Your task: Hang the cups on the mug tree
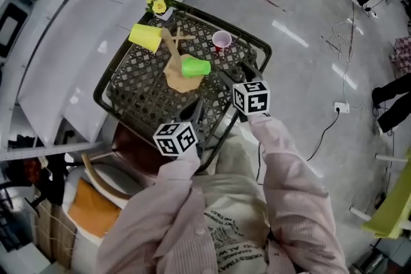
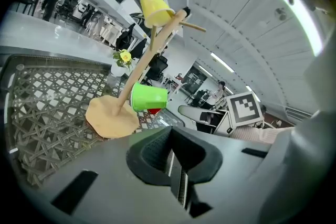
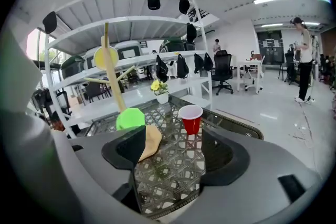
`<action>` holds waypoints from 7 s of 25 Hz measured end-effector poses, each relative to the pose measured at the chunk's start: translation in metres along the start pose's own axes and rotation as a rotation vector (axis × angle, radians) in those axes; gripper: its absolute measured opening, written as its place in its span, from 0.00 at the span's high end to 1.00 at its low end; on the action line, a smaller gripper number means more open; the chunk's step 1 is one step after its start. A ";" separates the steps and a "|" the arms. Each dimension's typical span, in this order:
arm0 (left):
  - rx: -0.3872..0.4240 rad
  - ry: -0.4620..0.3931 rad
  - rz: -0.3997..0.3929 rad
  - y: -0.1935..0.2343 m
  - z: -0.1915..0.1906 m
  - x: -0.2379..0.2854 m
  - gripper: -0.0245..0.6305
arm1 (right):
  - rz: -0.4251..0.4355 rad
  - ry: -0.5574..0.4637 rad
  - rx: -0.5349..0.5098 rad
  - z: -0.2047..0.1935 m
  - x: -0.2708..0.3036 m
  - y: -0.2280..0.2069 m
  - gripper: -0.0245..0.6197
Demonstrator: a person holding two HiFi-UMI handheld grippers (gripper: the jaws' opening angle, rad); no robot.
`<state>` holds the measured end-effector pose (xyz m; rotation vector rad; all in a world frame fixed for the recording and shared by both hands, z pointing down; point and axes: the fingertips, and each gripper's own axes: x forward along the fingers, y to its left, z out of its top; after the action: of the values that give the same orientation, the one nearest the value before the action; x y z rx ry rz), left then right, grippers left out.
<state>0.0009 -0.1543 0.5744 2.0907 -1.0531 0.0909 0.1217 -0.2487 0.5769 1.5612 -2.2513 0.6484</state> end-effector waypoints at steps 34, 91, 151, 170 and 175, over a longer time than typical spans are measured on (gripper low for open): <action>-0.143 -0.178 0.314 0.011 0.000 0.092 0.96 | 0.290 0.119 -0.355 -0.020 0.157 -0.049 0.49; -0.030 -0.223 0.235 -0.016 0.049 -0.004 0.96 | 0.286 0.025 -0.467 0.077 0.042 0.025 0.50; 0.225 -0.256 0.038 -0.011 0.104 -0.094 0.96 | -0.112 -0.033 -1.179 0.159 -0.015 0.139 0.50; 0.211 -0.272 0.047 -0.006 0.106 -0.100 0.96 | -0.157 0.001 -1.560 0.156 -0.012 0.159 0.50; 0.208 -0.274 0.049 -0.006 0.108 -0.100 0.96 | -0.177 0.010 -1.635 0.156 -0.011 0.159 0.50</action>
<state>-0.0893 -0.1593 0.4576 2.3111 -1.3064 -0.0673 -0.0251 -0.2760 0.4112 0.7524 -1.5715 -1.0272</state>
